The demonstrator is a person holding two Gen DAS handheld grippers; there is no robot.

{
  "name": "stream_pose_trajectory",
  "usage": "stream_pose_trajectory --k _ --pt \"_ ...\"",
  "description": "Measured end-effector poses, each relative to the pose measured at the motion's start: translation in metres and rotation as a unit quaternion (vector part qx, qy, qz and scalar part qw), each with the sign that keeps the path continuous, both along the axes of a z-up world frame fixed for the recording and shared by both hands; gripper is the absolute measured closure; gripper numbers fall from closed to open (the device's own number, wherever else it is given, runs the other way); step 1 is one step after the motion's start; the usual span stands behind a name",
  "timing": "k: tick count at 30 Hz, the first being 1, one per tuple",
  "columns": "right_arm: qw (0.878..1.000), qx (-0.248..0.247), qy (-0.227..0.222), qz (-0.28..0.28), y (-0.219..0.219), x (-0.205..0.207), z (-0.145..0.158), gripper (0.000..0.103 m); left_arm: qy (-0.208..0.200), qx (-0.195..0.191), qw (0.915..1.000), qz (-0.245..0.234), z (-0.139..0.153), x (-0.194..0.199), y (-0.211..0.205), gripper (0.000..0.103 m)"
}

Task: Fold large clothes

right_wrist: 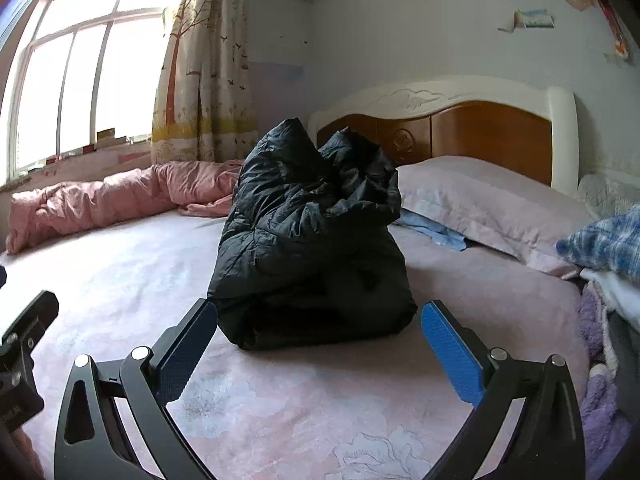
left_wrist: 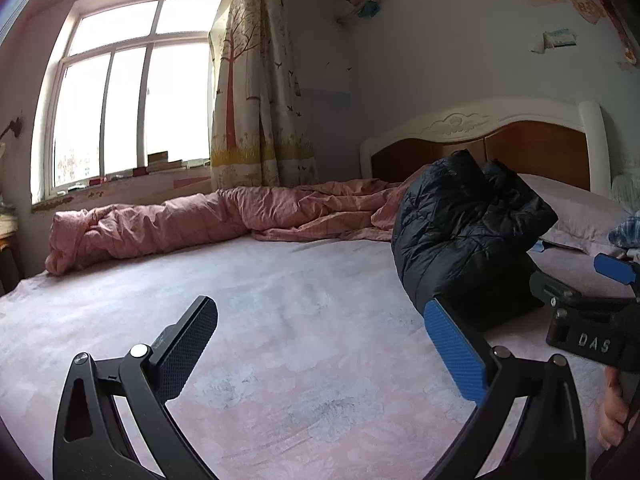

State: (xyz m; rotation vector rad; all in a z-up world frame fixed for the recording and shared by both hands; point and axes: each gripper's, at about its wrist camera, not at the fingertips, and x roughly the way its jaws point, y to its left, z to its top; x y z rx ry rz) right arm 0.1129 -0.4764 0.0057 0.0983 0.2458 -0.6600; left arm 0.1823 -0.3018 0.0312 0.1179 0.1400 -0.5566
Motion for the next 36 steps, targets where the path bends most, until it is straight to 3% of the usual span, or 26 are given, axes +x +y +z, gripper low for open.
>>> stream_pose_trajectory --k 6,36 --pt "1.000 -0.021 0.008 -0.011 0.004 -0.006 -0.001 0.000 0.011 -0.004 0.9999 -0.001 0.000 0.003 -0.001 0.000" --pt "1.000 -0.008 0.015 -0.002 -0.015 -0.006 -0.007 0.000 0.012 0.000 0.9999 0.000 -0.001 0.002 -0.005 0.000"
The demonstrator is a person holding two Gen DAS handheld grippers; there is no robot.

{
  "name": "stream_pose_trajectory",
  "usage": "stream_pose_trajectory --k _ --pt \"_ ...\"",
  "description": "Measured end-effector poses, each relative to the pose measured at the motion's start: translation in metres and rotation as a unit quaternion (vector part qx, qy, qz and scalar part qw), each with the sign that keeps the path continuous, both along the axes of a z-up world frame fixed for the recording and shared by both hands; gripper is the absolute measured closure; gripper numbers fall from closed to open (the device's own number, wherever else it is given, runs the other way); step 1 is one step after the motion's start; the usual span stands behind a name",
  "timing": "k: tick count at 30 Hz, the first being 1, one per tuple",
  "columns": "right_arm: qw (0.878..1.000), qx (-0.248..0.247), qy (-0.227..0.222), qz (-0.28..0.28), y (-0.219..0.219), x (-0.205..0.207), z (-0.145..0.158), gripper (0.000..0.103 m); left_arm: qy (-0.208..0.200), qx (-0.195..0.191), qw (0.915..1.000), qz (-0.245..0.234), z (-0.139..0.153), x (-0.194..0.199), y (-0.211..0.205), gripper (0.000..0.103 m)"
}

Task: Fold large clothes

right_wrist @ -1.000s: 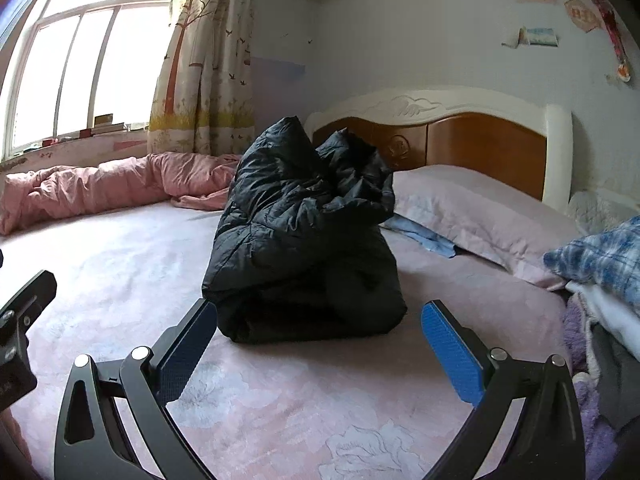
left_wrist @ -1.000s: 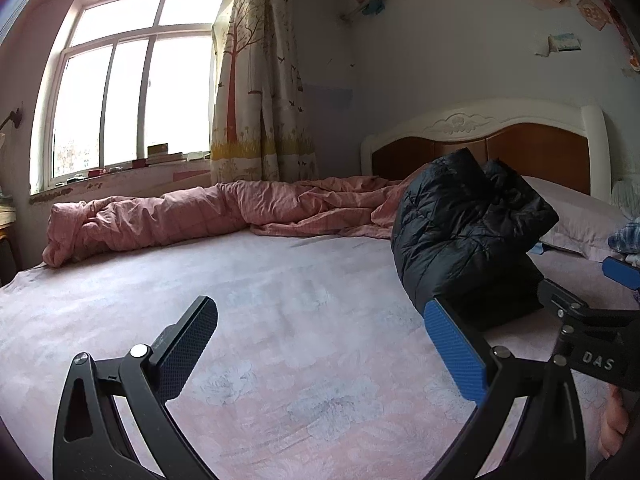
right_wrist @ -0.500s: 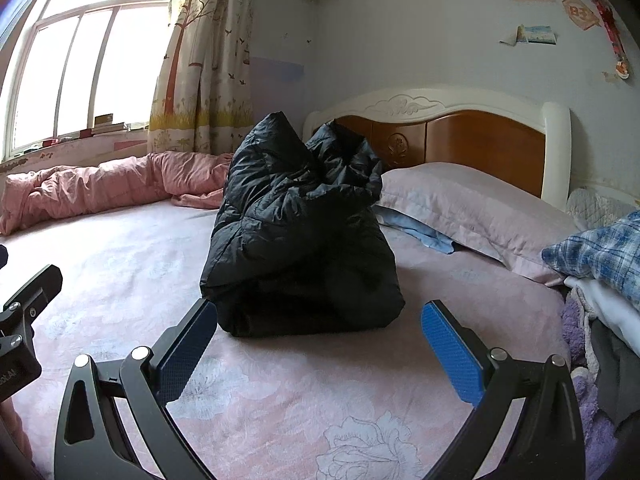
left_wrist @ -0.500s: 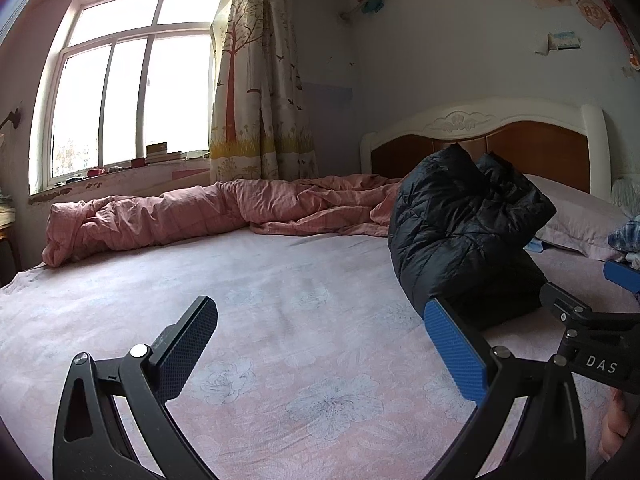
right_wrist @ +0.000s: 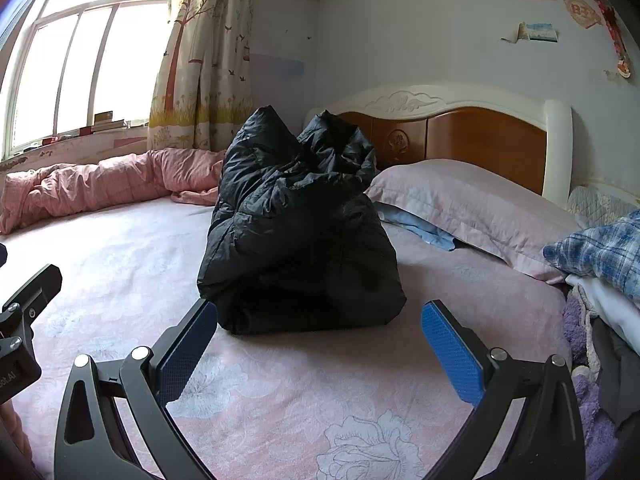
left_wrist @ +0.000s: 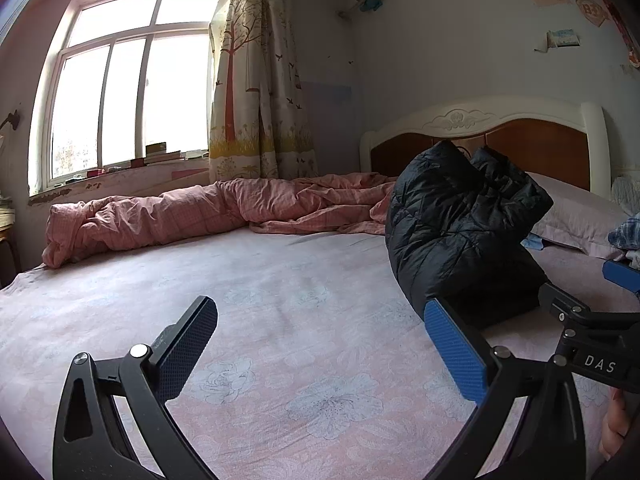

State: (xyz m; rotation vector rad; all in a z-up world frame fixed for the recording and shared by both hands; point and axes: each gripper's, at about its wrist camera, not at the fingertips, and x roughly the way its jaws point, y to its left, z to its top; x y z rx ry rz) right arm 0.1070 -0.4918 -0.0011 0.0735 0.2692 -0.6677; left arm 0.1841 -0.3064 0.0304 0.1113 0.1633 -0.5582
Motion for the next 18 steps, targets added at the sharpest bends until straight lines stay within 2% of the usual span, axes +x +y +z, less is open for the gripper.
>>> stream_pose_trajectory --k 18 --pt "1.000 0.000 0.000 0.001 -0.0021 0.0005 0.0003 0.000 0.001 0.000 1.0000 -0.001 -0.0019 -0.0013 -0.0012 0.000"
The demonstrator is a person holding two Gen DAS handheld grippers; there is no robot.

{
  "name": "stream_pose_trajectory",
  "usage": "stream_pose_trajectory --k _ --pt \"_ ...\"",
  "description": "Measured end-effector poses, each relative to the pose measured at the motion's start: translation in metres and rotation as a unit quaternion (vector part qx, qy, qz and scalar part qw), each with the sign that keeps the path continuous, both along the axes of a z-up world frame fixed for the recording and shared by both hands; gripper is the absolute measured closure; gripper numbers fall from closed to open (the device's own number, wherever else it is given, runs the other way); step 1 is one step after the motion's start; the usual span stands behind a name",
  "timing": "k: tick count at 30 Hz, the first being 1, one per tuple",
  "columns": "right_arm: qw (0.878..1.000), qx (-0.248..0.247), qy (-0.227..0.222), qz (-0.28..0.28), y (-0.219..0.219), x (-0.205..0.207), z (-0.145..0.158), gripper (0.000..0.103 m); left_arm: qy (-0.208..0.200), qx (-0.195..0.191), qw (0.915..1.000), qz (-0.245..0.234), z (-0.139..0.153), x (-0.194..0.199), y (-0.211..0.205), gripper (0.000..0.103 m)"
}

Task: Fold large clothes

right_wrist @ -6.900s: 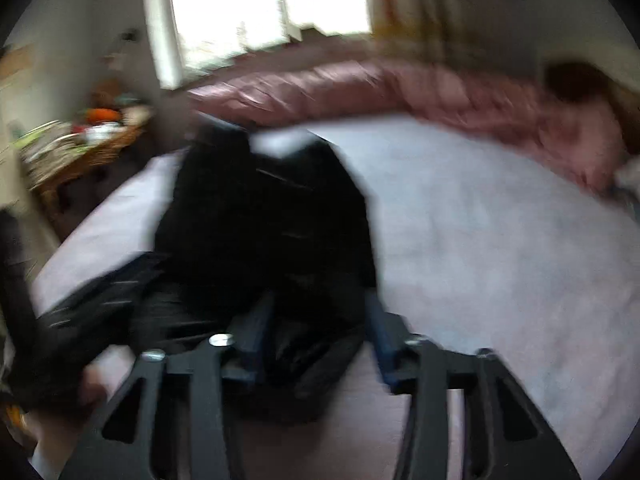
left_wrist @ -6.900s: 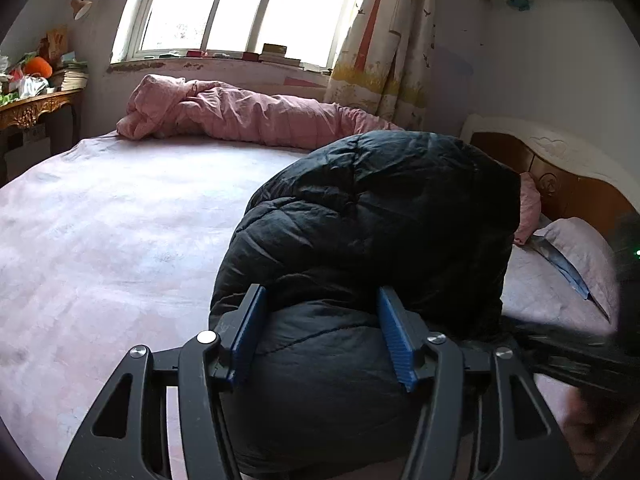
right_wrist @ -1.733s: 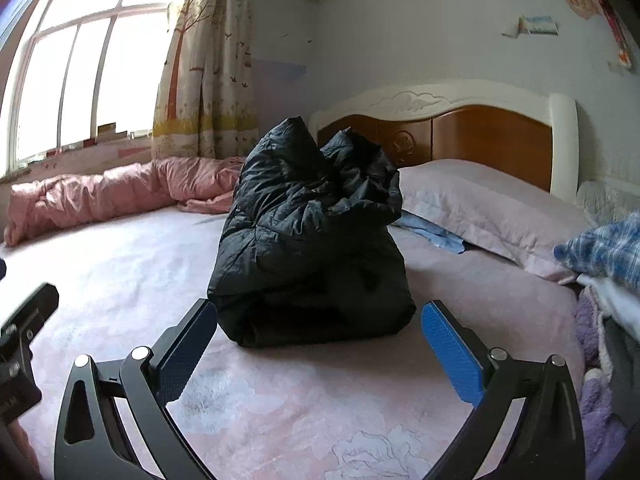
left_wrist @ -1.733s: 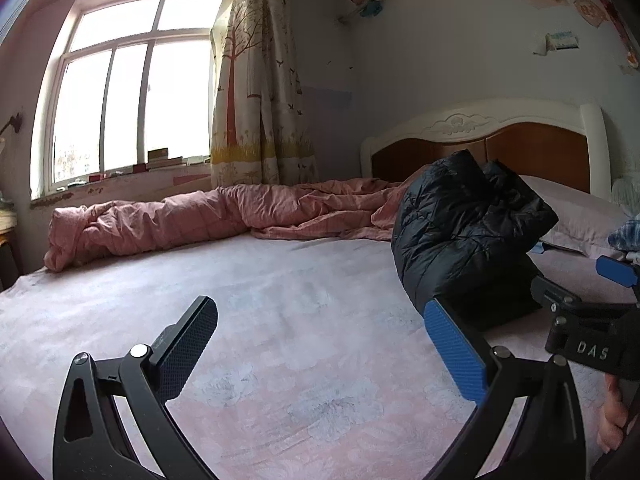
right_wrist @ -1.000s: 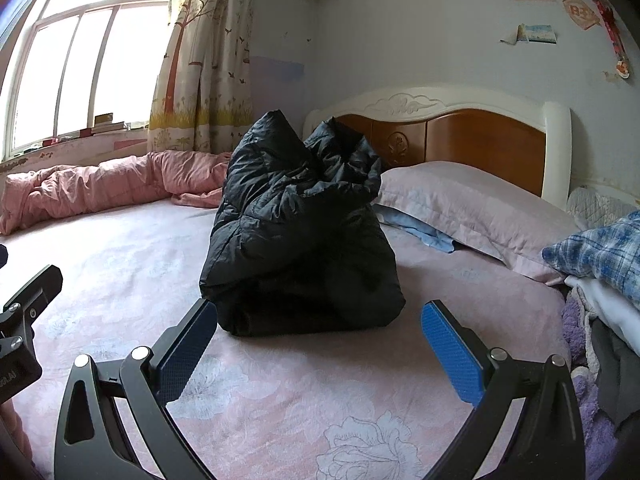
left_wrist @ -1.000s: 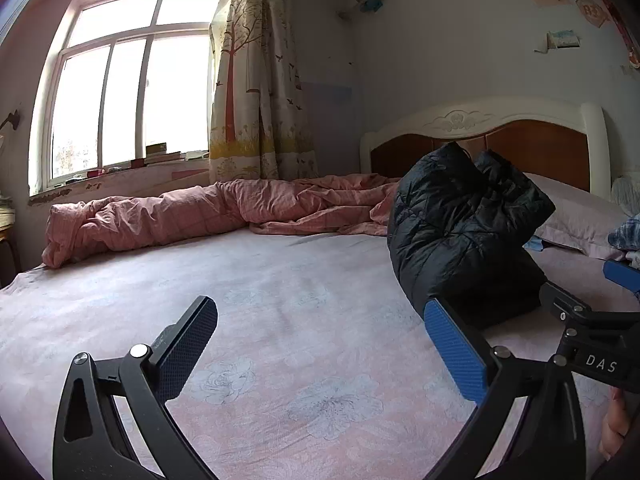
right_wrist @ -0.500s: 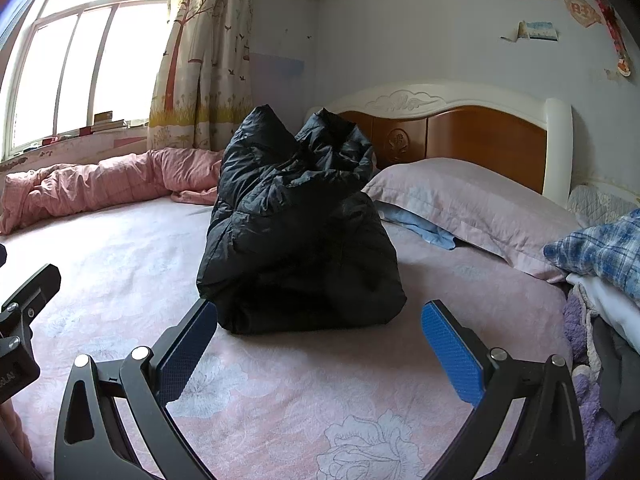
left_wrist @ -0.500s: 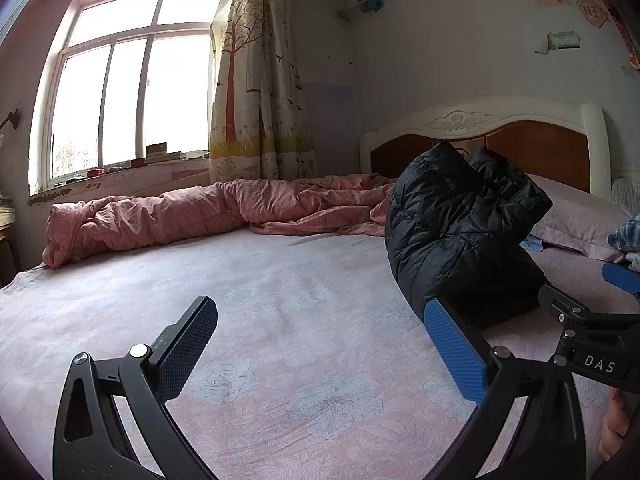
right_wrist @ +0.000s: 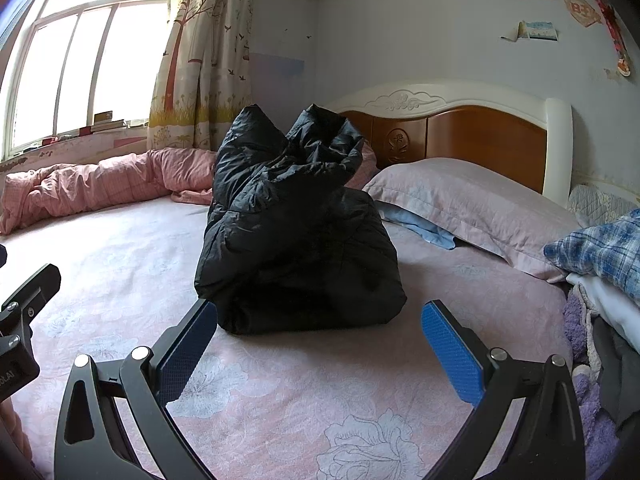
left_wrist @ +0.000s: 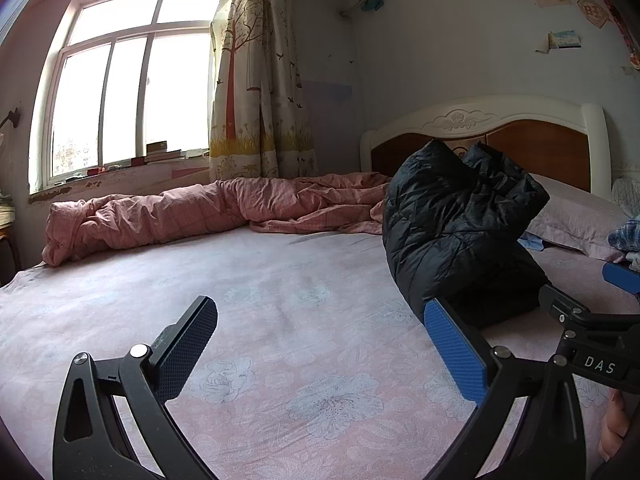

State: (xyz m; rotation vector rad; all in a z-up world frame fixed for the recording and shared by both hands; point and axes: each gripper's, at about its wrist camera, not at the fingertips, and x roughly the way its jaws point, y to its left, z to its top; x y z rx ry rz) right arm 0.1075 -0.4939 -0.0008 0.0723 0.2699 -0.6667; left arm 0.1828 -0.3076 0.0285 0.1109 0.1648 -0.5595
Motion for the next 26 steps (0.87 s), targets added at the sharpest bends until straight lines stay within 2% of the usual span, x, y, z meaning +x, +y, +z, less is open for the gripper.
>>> stream_pose_trajectory --k 26 --pt "1.000 -0.004 0.005 0.004 -0.0093 0.0034 -0.0021 0.000 0.000 0.000 1.0000 0.000 0.0004 -0.0021 -0.0012 0.000"
